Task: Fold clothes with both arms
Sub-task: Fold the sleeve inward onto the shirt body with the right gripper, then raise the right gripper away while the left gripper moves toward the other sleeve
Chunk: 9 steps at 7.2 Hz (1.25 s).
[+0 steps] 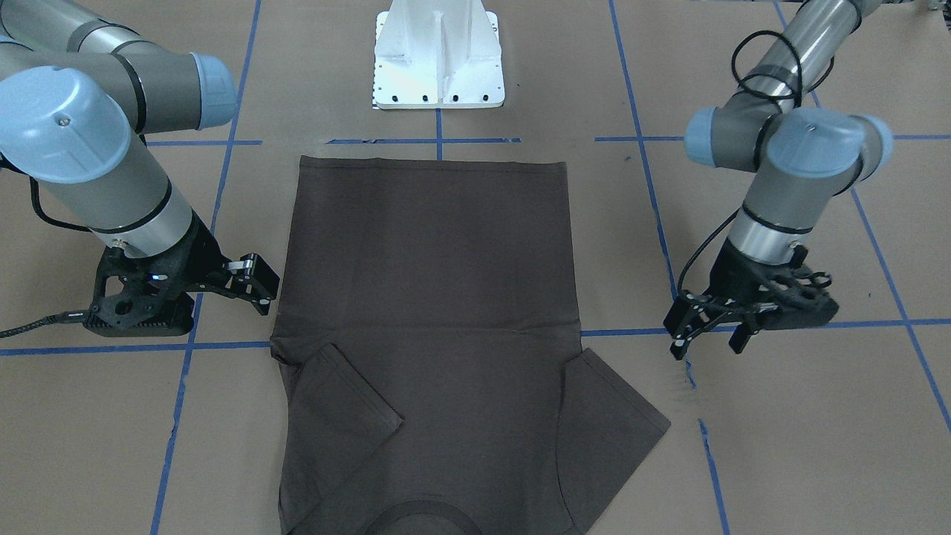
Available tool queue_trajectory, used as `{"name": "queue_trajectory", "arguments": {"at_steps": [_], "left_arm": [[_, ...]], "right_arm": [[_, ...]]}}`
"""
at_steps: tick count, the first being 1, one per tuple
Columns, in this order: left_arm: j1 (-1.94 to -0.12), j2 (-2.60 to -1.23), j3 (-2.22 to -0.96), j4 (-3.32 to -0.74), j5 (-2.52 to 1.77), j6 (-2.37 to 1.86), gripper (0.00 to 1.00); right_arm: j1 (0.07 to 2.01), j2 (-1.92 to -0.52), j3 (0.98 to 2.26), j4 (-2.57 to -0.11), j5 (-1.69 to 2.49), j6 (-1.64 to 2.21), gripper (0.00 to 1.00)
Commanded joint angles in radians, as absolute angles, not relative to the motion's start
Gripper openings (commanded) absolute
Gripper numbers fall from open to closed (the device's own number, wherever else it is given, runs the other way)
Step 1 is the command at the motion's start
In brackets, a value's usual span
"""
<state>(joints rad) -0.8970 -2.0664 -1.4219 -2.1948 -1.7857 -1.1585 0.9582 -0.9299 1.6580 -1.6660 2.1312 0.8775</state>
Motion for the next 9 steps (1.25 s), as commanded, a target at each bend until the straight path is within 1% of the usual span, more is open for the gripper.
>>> {"name": "queue_trajectory", "arguments": {"at_steps": [1,2,9], "left_arm": [[-0.848,-2.214,-1.104,-2.353,-1.670,-1.193,0.97],[-0.845,-2.264,-1.018,-2.376,-1.645,-1.190,0.97],[-0.831,-2.286,-0.945,-2.428,-1.641,-1.147,0.96]], "right_arm": [[0.960,-0.939,1.696,-1.677,2.178,0.879,1.00],[0.959,-0.939,1.698,-1.669,2.175,0.884,1.00],[0.959,-0.931,1.695,-1.664,2.175,0.891,1.00]]}}
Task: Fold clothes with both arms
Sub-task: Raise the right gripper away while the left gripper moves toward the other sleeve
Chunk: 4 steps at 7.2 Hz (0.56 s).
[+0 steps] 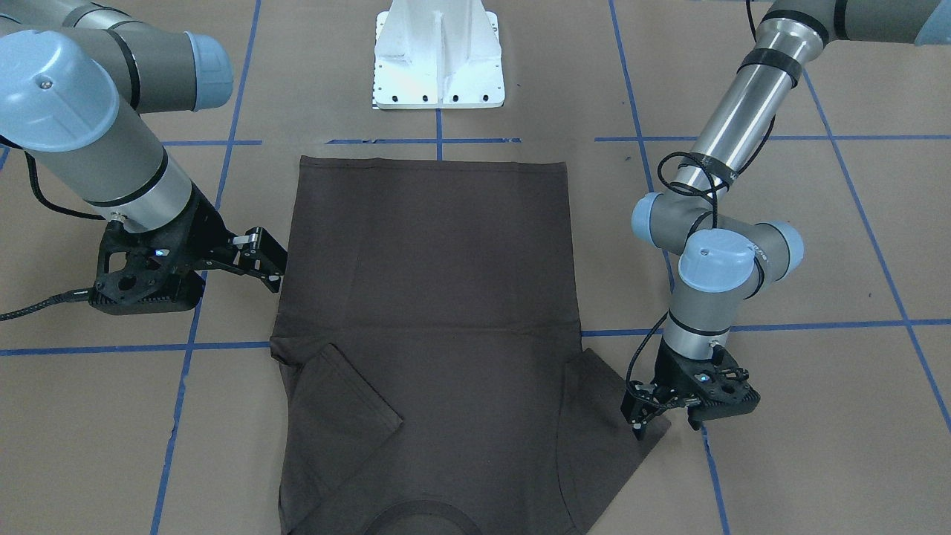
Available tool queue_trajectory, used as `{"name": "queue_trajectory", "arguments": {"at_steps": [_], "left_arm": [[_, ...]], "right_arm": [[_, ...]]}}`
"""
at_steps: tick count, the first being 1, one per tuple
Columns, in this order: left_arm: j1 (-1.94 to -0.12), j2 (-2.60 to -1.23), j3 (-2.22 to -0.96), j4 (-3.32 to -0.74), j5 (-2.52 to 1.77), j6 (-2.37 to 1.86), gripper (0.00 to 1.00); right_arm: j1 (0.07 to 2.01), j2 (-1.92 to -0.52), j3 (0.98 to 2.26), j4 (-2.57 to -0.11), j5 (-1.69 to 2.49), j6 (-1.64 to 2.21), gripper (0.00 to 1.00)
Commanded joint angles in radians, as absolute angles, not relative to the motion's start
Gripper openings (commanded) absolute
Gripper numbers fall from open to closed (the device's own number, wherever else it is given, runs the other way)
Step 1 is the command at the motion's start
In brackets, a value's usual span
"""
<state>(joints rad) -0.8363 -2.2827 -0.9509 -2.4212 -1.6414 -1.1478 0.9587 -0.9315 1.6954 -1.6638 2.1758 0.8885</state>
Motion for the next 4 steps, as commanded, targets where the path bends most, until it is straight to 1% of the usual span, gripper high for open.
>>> {"name": "queue_trajectory", "arguments": {"at_steps": [1,4], "left_arm": [[-0.831,-2.287,-0.945,-2.428,-1.641,-1.147,0.95],[-0.828,-2.292,-0.946,-2.428,-1.641,-1.147,0.85]], "right_arm": [[0.959,-0.930,1.695,-1.664,2.175,0.896,1.00],[0.957,-0.928,1.694,-1.664,2.175,0.896,1.00]]}}
